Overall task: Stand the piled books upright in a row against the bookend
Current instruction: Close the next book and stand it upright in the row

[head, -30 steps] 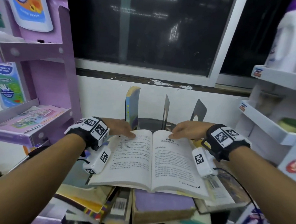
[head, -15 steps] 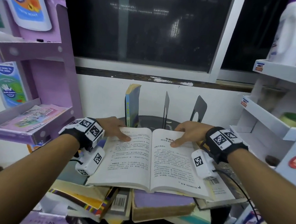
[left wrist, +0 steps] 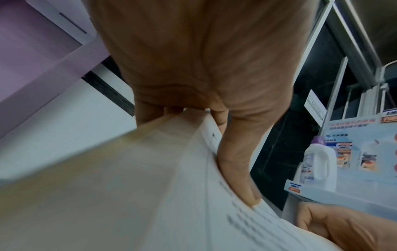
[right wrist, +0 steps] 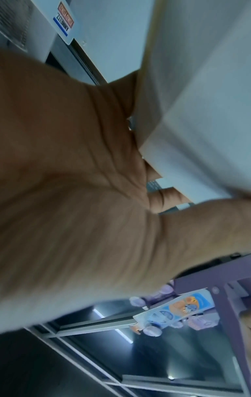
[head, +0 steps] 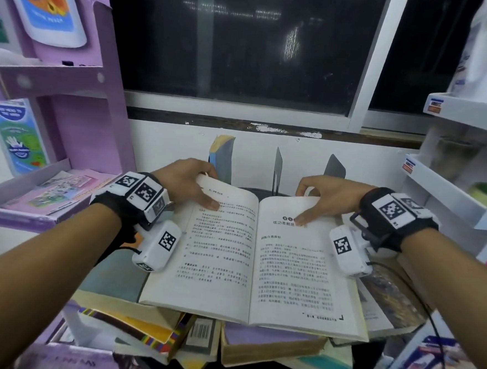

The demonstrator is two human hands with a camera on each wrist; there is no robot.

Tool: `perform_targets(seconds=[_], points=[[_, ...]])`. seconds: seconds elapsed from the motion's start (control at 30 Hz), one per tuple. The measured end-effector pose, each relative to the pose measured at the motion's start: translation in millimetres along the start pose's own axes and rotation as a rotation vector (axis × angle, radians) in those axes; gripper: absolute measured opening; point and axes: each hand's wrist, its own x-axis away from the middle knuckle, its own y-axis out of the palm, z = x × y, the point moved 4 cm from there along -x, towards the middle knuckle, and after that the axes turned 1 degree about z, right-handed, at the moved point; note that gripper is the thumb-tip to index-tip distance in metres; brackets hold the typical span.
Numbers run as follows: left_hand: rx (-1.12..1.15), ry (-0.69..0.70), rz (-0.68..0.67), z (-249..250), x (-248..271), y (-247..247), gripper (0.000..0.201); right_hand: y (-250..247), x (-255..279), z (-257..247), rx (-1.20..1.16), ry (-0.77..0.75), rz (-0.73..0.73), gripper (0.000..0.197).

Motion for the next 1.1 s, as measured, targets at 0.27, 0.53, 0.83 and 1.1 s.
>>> perform_targets(seconds=[0.27,0.53,0.83,1.1], points=[[0.111,0.098,0.220,40,6,-51,0.036,-58,21,-29,0.013,-0.096,0.257,0.040],[0.216,0.202,0.550,61,10,-63,0.040,-83,28,-53,0.030,-0.124,0.567,0.047],[0.258,0.235,0.643,55,18,-32,0.039,-58,24,-54,0.073,-0.125,0.753,0.039],[0.241,0.256,0.606,58,19,-30,0.033,-58,32,-44,0.000,-0.188,0.633,0.037]])
